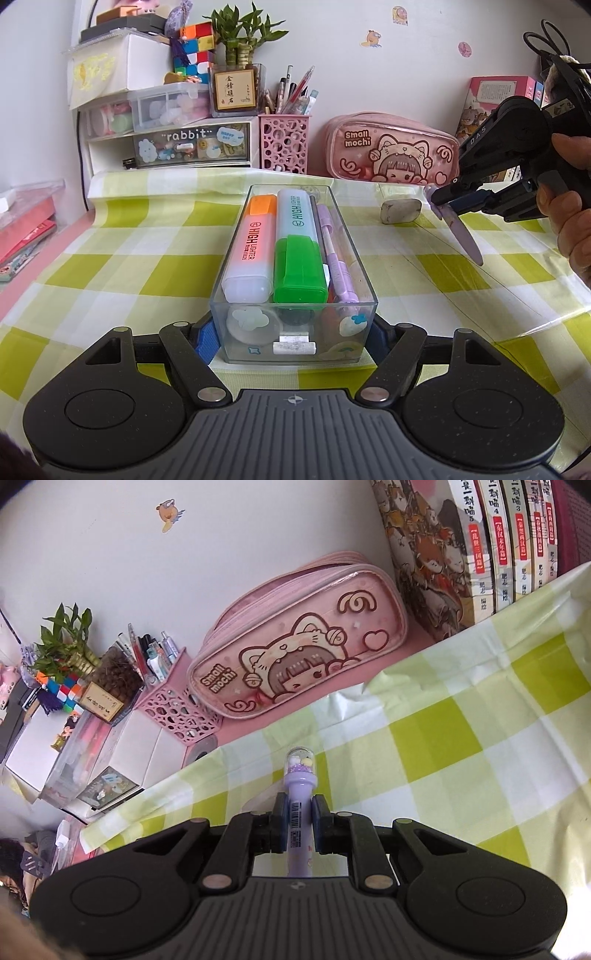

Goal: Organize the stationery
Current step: 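Lower the lavender pen into the clear tray and open the right gripper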

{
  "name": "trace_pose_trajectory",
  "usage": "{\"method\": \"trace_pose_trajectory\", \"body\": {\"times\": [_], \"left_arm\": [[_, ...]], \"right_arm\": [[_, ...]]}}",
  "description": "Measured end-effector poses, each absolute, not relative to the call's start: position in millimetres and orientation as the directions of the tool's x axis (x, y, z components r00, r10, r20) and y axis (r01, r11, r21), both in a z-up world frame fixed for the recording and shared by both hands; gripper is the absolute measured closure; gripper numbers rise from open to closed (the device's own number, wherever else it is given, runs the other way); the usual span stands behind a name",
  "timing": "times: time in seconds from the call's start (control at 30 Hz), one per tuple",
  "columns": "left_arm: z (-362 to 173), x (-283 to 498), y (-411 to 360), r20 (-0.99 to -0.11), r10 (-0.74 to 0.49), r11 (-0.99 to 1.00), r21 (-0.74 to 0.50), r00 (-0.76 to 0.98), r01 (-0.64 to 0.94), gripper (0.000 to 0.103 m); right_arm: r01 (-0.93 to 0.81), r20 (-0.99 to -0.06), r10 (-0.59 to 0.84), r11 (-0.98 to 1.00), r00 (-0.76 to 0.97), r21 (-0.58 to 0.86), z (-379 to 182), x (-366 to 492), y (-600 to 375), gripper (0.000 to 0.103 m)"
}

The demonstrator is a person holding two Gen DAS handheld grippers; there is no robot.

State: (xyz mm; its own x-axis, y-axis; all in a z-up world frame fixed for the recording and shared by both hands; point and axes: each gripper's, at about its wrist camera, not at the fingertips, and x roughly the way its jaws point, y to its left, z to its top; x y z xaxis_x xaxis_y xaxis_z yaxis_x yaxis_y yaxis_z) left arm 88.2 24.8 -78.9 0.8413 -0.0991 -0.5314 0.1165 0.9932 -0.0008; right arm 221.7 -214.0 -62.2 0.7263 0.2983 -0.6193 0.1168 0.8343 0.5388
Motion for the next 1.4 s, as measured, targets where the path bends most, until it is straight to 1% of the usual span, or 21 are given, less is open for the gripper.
{"method": "trace_pose_trajectory", "body": {"times": [0.23,0.33,0.43,0.53,0.7,0.9,1.17,1.27,1.4], "left_arm": [[-79,89,25,-0.534,-0.097,0.993,0.001,0.84,0.115,0.03],[-79,89,24,-0.535,-0.095,0.994,0.002,0.84,0.114,0.03],[-79,89,24,-0.536,-0.094,0.994,0.003,0.839,0.113,0.03],[-78,89,24,-0.536,-0.094,0.994,0.003,0.839,0.113,0.03],[-79,89,25,-0.533,-0.096,0.993,0.001,0.84,0.114,0.03],[-80,87,25,-0.525,-0.093,0.994,0.0,0.846,0.109,0.03],[-80,85,25,-0.519,-0.091,0.994,0.004,0.85,0.11,0.03],[-80,85,24,-0.517,-0.089,0.994,0.008,0.851,0.109,0.031],[-80,85,24,-0.517,-0.088,0.994,0.009,0.851,0.109,0.031]], "right_arm": [[0.12,-0.602,0.335,0.799,0.725,0.589,-73,207,-208,0.1],[0.108,-0.602,0.329,0.812,0.728,0.574,-71,204,-200,0.1],[0.074,-0.595,0.353,0.816,0.722,0.574,-68,205,-192,0.1],[0.077,-0.605,0.314,0.844,0.732,0.531,-68,207,-186,0.1],[0.085,-0.61,0.331,0.831,0.719,0.551,-76,211,-187,0.1],[0.044,-0.595,0.342,0.841,0.727,0.538,-66,203,-172,0.1],[-0.025,-0.568,0.405,0.828,0.717,0.56,-50,190,-144,0.1],[-0.061,-0.537,0.497,0.771,0.682,0.634,-47,191,-135,0.1],[-0.063,-0.546,0.492,0.779,0.678,0.624,-45,194,-120,0.1]]}}
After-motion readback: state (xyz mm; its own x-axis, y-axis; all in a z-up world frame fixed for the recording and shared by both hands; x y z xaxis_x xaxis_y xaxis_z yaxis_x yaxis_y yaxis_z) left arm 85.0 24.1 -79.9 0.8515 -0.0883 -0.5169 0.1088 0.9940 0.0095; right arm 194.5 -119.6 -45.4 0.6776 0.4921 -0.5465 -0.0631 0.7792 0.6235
